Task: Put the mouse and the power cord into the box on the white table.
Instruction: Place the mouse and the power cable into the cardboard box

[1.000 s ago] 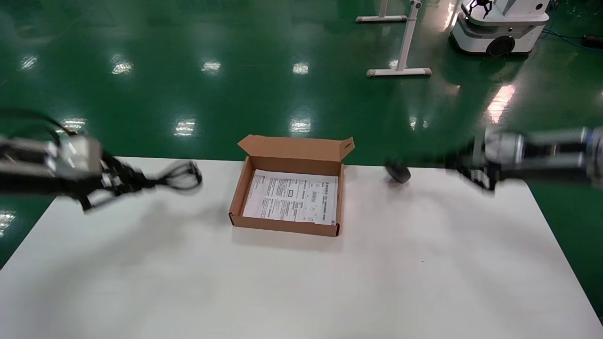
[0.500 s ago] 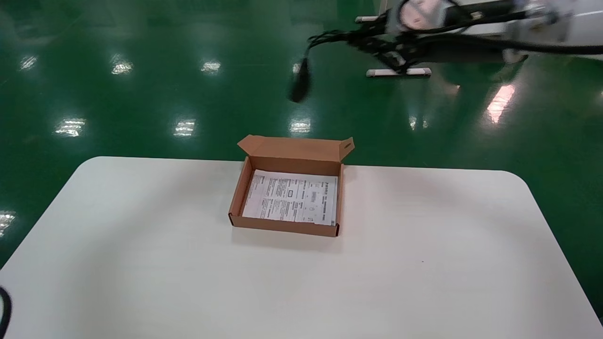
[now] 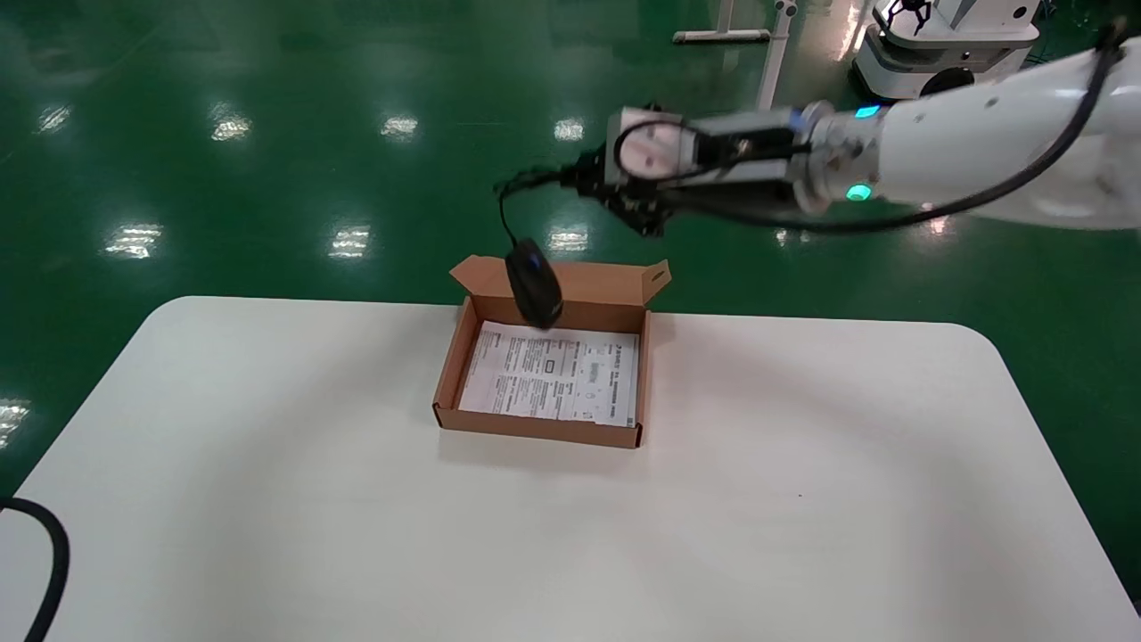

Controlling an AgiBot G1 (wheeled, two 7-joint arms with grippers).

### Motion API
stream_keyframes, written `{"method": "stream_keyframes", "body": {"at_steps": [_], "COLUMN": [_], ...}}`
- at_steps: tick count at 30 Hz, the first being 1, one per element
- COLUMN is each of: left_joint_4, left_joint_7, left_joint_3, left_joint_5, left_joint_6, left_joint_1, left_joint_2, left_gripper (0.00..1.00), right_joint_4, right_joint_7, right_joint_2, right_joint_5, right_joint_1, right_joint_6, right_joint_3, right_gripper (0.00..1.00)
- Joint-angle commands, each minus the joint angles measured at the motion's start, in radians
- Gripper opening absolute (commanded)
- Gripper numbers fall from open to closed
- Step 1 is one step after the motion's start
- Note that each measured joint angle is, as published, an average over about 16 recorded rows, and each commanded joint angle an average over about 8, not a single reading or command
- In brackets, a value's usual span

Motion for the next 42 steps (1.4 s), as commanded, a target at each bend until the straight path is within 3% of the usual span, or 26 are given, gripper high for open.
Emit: {"method": "stream_keyframes", "body": {"at_steps": [1, 12, 23, 26, 28, 33, 35, 42], "left_joint_4": [0.011, 0.056, 0.079, 0.082, 0.083, 0.086, 0.087, 0.095], "left_joint_7": [0.003, 0.023, 0.027, 0.028, 0.027, 0.026, 0.025, 0.016], "left_joint_3": [0.002, 0.008, 0.018, 0.020, 0.021, 0.024, 0.026, 0.043], "left_joint_5": [0.003, 0.011, 0.027, 0.029, 0.031, 0.035, 0.038, 0.060], "left_joint_6": [0.005, 0.013, 0.045, 0.054, 0.059, 0.073, 0.080, 0.125], "left_joint_1": [-0.002, -0.011, -0.033, -0.038, -0.041, -0.048, -0.048, -0.035], "left_joint_2": [0.003, -0.012, -0.037, -0.042, -0.044, -0.047, -0.047, -0.042], "left_gripper": [0.00, 0.00, 0.00, 0.00, 0.00, 0.00, 0.00, 0.00], "right_joint_4": [-0.009, 0.030, 0.189, 0.216, 0.229, 0.256, 0.263, 0.270], "right_joint_7": [-0.011, -0.022, 0.066, 0.093, 0.110, 0.142, 0.149, 0.158], "right_joint_2": [-0.014, -0.041, -0.046, -0.045, -0.045, -0.044, -0.043, -0.042], "right_joint_5": [-0.006, -0.047, -0.054, -0.051, -0.048, -0.033, -0.026, 0.002], "right_joint_1": [-0.013, -0.095, -0.180, -0.190, -0.194, -0.197, -0.197, -0.194], "right_joint_6": [-0.003, -0.003, 0.032, 0.052, 0.063, 0.085, 0.091, 0.104], "right_joint_3": [-0.005, -0.057, -0.149, -0.174, -0.190, -0.227, -0.240, -0.275], "right_gripper": [0.00, 0.00, 0.00, 0.04, 0.20, 0.81, 0.98, 1.00]}}
